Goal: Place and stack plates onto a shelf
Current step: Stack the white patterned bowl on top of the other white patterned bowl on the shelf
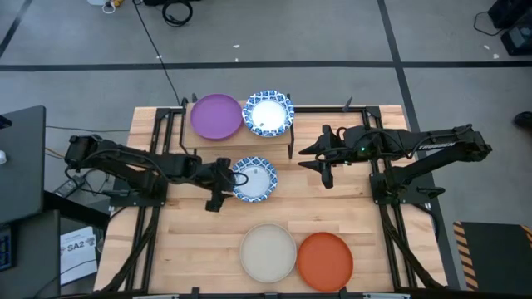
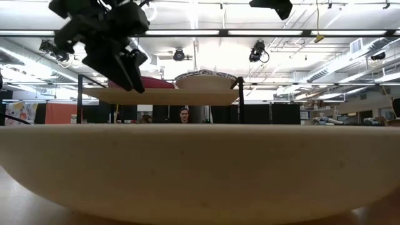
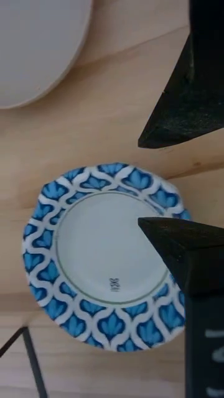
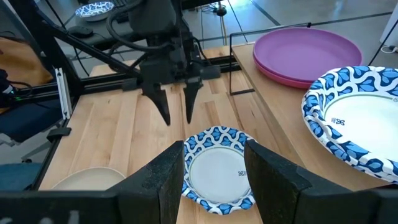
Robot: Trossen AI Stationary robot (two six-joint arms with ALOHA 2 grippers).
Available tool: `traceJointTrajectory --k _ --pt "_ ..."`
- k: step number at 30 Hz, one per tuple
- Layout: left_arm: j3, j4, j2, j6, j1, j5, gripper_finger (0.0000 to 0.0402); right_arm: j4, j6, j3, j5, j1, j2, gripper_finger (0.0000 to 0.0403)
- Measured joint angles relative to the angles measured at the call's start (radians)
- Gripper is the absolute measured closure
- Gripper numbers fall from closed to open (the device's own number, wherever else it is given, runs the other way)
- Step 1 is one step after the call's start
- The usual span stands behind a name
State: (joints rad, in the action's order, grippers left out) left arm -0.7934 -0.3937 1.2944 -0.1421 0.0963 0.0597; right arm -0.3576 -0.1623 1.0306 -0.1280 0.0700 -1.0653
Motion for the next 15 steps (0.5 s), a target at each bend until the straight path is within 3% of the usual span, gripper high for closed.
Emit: traceJointTrajectory --k 4,15 --pt "0.039 0.082 0.026 0.0 0.0 0.0 0.0203 -0.002 0.0 0.0 0.0 0.0 0.0 0.0229" --pt "0.055 0.108 0.147 -0.047 0.0 0.0 0.0203 -0.004 0.0 0.0 0.0 0.0 -0.008 0.0229"
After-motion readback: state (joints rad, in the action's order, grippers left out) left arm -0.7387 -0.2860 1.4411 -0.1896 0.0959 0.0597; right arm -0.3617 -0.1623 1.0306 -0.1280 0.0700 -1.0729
